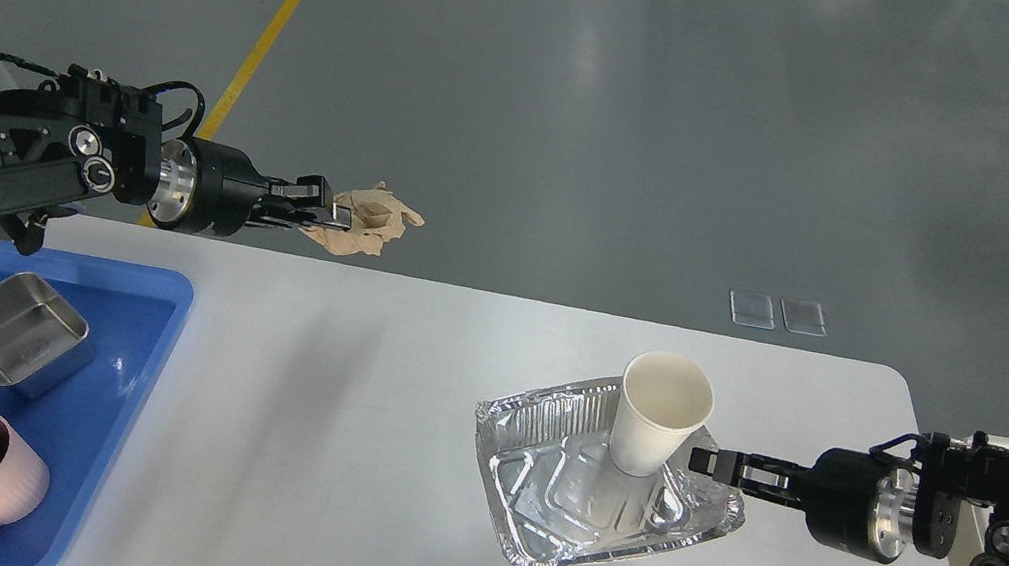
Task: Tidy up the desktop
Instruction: 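Lift the paper towel high above the table with the left gripper, then carry the paper towel over the foil tray with the left gripper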
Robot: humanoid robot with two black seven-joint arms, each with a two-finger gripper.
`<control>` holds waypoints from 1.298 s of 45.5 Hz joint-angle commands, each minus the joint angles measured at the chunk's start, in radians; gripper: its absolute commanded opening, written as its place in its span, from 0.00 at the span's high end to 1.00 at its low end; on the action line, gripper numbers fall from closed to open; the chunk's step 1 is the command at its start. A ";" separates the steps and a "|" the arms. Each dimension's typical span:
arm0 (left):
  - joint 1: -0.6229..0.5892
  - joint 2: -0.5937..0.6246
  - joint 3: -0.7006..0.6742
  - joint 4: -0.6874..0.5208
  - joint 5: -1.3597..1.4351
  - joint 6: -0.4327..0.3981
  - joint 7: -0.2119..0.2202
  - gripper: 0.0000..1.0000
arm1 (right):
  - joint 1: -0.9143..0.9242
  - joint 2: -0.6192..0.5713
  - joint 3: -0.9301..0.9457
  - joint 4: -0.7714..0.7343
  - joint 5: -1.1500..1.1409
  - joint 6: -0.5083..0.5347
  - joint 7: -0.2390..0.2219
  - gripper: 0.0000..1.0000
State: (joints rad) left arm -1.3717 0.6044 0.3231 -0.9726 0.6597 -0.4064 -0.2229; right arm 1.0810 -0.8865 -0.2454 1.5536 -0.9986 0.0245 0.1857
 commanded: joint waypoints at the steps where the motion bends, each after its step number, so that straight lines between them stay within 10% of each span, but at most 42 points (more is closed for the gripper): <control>1: -0.067 0.072 0.005 -0.061 0.001 -0.055 -0.001 1.00 | 0.008 0.000 0.000 -0.001 0.003 0.000 0.000 1.00; 37: -0.498 0.248 0.048 -0.147 0.000 -0.408 -0.006 1.00 | 0.037 0.001 0.000 -0.017 0.011 0.000 0.000 1.00; 59: -0.512 0.077 0.044 -0.146 -0.021 -0.404 -0.012 1.00 | 0.057 0.029 -0.002 -0.049 0.037 0.002 0.000 1.00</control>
State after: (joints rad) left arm -1.8928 0.7479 0.3677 -1.1232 0.6504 -0.8188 -0.2347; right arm 1.1278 -0.8673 -0.2450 1.5099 -0.9824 0.0250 0.1857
